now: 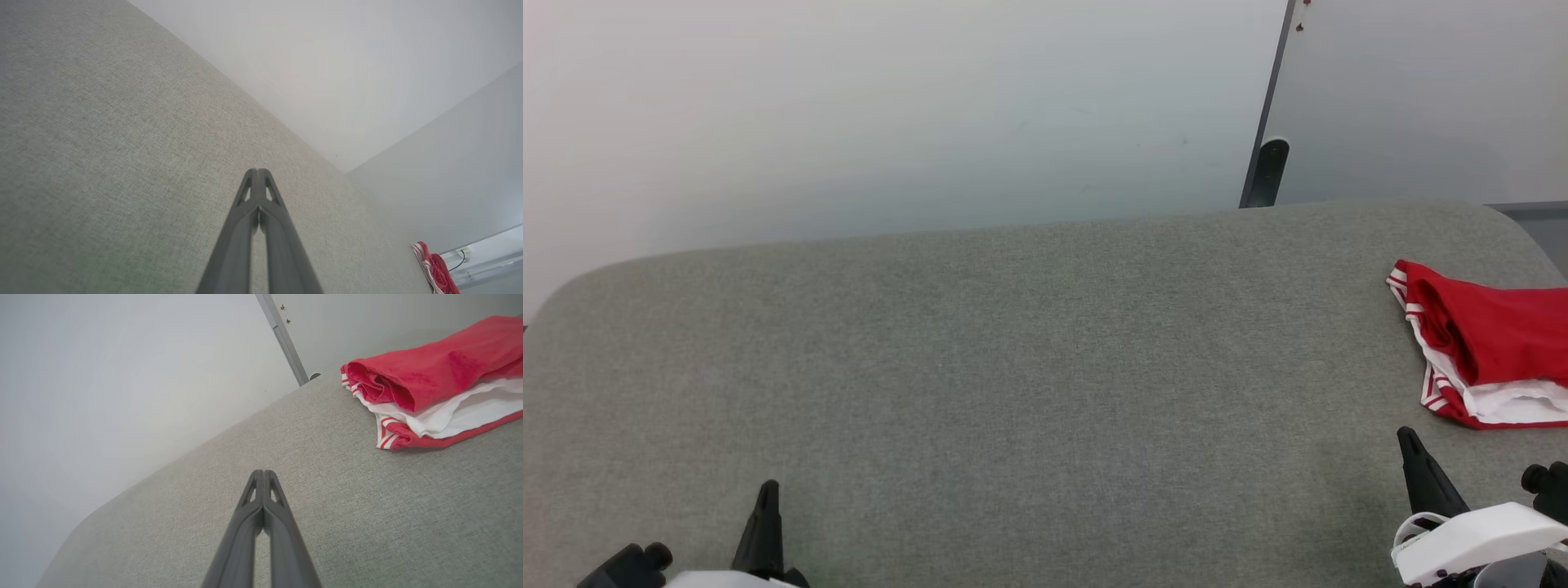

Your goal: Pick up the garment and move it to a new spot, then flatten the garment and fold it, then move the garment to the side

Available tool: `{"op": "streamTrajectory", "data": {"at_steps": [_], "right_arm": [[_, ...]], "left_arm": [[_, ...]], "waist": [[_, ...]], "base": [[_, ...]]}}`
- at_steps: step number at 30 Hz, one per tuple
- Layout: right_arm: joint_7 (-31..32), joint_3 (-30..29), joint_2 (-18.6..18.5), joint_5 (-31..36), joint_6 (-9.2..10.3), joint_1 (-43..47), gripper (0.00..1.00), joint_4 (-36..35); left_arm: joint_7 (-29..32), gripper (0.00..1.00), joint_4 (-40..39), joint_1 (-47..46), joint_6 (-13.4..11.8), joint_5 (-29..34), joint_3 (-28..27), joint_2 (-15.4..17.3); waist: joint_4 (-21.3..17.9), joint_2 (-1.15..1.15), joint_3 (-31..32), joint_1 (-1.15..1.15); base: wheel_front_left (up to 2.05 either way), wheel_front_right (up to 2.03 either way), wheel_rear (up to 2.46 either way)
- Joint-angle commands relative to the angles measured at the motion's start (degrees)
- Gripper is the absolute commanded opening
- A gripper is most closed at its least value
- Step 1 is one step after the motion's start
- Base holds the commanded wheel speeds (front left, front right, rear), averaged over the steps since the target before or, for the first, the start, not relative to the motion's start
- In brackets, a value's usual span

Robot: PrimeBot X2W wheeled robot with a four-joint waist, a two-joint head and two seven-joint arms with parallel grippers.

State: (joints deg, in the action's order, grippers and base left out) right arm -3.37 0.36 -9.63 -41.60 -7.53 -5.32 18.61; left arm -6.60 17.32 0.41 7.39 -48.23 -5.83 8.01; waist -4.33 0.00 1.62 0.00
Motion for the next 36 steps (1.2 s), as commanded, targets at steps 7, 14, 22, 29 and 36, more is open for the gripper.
{"op": "streamTrajectory", "data": {"at_steps": [7,14,22,29,36], "right_arm": [[1.15,-1.13,0.60,-5.90,0.02,-1.32,0.00,-1.34],[2.15,-1.76,1.34,-11.10,0.03,-1.33,0.00,-1.75],[3.25,-2.53,2.07,-16.47,0.03,-1.32,0.00,-2.19],[4.11,-3.11,2.67,-20.97,0.03,-1.34,0.00,-2.52],[4.93,-3.62,3.28,-25.16,0.04,-1.35,0.00,-2.84]], "left_arm": [[1.35,0.00,-1.24,-1.96,0.06,-5.23,-0.32,-0.15],[2.69,0.00,-1.49,-2.47,0.07,-9.65,-0.38,-0.76],[4.11,0.00,-1.75,-3.22,0.08,-14.39,-0.45,-1.32],[5.33,0.00,-1.95,-3.59,0.09,-18.23,-0.51,-1.81],[6.46,0.00,-2.17,-4.18,0.10,-21.82,-0.56,-2.29]], "waist": [[0.31,0.00,-0.13,0.00],[0.63,0.00,-0.27,0.00],[1.01,0.00,-0.42,0.00],[1.33,0.00,-0.56,0.00],[1.66,0.00,-0.69,0.00]], "base": [[0.00,0.00,0.00],[0.00,0.00,0.00],[0.00,0.00,0.00],[0.00,0.00,0.00],[0.00,0.00,0.00]]}}
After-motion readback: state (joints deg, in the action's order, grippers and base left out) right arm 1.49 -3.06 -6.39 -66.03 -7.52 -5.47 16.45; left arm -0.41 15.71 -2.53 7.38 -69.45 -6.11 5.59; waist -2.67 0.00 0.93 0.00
